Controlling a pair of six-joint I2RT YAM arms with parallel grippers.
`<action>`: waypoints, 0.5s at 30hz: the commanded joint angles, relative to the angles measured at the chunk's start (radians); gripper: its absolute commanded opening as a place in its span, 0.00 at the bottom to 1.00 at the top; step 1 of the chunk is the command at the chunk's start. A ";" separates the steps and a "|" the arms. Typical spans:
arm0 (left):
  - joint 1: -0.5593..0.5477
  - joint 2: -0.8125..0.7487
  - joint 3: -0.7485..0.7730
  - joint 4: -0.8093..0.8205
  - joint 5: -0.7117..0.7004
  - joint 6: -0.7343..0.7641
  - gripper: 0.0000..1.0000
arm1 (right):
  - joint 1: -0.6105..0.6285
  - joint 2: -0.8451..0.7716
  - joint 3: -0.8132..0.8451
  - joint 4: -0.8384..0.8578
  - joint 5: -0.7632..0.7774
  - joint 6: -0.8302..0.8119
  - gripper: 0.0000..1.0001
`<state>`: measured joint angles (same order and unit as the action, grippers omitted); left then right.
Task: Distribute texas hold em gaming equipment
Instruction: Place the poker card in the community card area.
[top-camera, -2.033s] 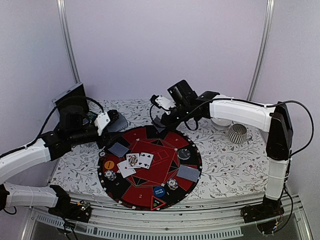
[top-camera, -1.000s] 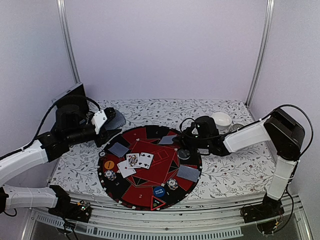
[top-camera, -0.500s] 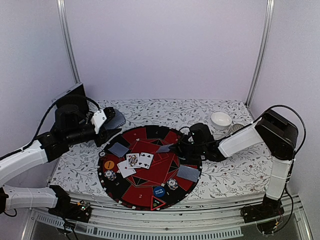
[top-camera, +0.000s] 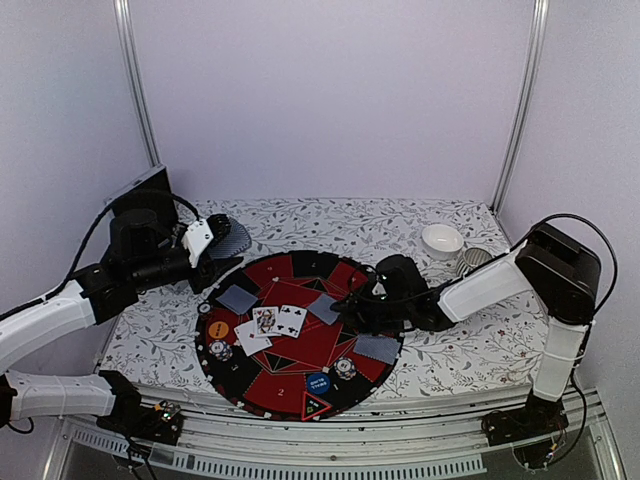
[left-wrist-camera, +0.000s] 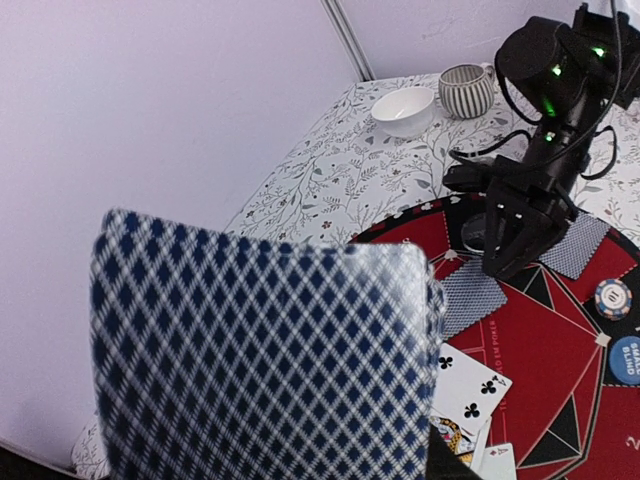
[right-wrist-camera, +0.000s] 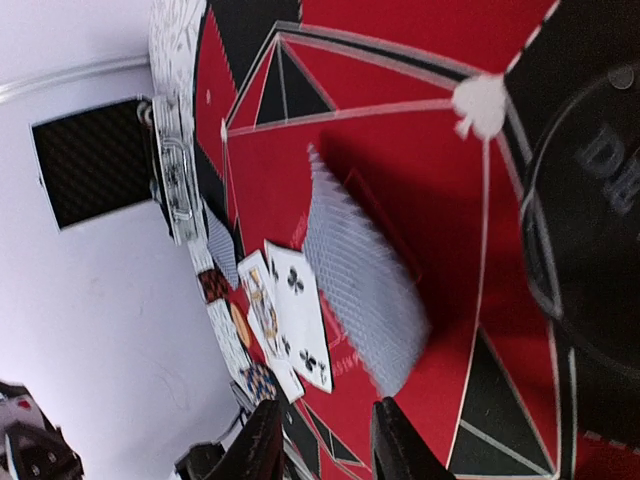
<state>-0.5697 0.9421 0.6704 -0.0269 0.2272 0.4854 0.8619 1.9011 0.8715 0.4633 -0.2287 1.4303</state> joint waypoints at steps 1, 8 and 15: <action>-0.013 -0.015 -0.001 0.025 0.009 0.001 0.43 | 0.033 -0.079 -0.030 -0.072 -0.110 -0.129 0.34; -0.013 -0.009 0.000 0.019 0.008 -0.001 0.43 | 0.034 -0.124 0.017 -0.213 -0.183 -0.294 0.40; -0.014 -0.006 -0.002 0.020 0.005 0.000 0.43 | 0.021 0.059 0.587 -0.938 0.061 -1.017 0.43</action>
<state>-0.5697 0.9424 0.6704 -0.0273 0.2276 0.4854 0.8936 1.9018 1.2648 -0.1024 -0.3206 0.8433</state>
